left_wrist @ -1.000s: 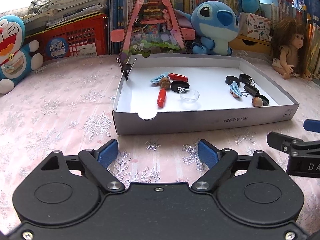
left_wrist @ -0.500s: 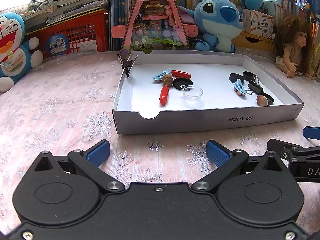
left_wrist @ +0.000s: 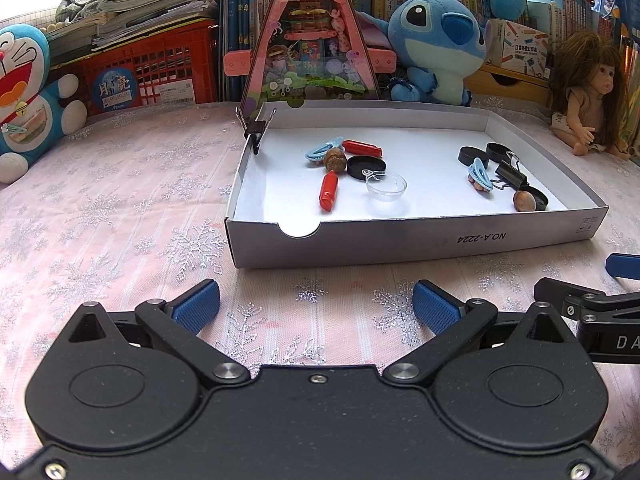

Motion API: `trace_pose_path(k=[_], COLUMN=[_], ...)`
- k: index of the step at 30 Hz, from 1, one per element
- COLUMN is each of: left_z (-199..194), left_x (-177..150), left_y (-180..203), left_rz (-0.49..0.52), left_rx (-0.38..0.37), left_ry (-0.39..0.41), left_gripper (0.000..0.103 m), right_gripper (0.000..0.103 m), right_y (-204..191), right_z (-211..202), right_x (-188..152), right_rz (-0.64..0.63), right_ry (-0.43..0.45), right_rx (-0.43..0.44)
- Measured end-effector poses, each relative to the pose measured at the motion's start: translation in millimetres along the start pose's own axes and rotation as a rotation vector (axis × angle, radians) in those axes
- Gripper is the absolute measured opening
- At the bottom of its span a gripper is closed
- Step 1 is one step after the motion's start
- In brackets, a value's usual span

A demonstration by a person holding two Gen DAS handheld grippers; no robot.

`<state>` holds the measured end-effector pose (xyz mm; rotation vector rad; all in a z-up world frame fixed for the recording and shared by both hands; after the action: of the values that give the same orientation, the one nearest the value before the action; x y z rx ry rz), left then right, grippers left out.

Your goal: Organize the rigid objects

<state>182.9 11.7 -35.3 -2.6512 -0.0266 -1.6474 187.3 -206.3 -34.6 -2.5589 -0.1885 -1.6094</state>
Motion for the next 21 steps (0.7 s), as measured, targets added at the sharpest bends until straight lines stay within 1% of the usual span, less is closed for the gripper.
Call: trace_pose_path(k=[21], left_z=[-0.3], left_x=[0.0], left_y=[-0.6], left_rz=[0.0], left_rx=[0.001], left_ry=[-0.001], left_gripper=[0.103], right_gripper=[0.103], right_y=[0.1], right_z=[-0.2], right_x=[0.4], right_rz=[0.001], right_ry=[0.0], right_rx=[0.0])
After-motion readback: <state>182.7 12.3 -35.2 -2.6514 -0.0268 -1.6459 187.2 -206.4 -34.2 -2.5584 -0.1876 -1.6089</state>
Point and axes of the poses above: each gripper's, at about its wrist camera, not at the fingertips, and z roughly the way its jaws point, y to its right, x to its top, the point moved 4 cm from there along z, roughly the way its jaws point, and after that the axes turned 14 degrees about y, right-handed, at the moved point
